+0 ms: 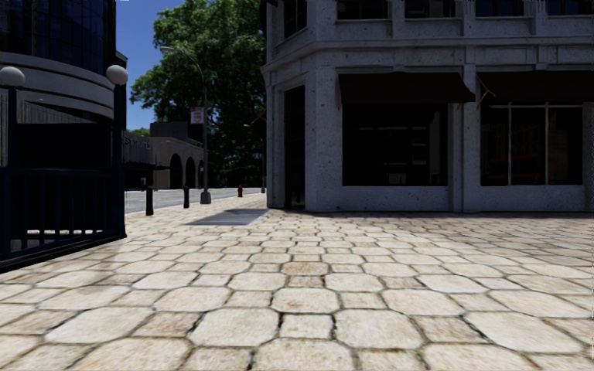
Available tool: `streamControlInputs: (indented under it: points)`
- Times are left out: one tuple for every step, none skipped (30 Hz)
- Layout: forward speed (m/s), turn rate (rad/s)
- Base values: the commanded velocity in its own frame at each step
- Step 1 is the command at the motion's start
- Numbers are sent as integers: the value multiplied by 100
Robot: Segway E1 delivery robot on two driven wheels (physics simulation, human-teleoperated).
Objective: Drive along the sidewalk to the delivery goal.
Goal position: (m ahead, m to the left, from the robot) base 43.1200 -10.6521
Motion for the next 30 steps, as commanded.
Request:
streamControlInputs:
  points:
    - [200, 27]
    - [200, 27]
    - [200, 30]
    - [200, 34]
    - [200, 35]
    - [200, 35]
    - [200, 35]
    - [200, 35]
    - [200, 35]
    - [200, 35]
    - [200, 35]
    - [200, 35]
    - [200, 35]
    - [200, 35]
    - [200, 35]
    - [200, 35]
    - [200, 35]
    - [200, 35]
    - [200, 35]
    - [200, 35]
    - [200, 35]
    - [200, 35]
    - [200, 35]
    - [200, 35]
    - [200, 35]
    - [200, 35]
    - [200, 35]
    - [200, 35]
    - [200, 35]
    - [200, 35]
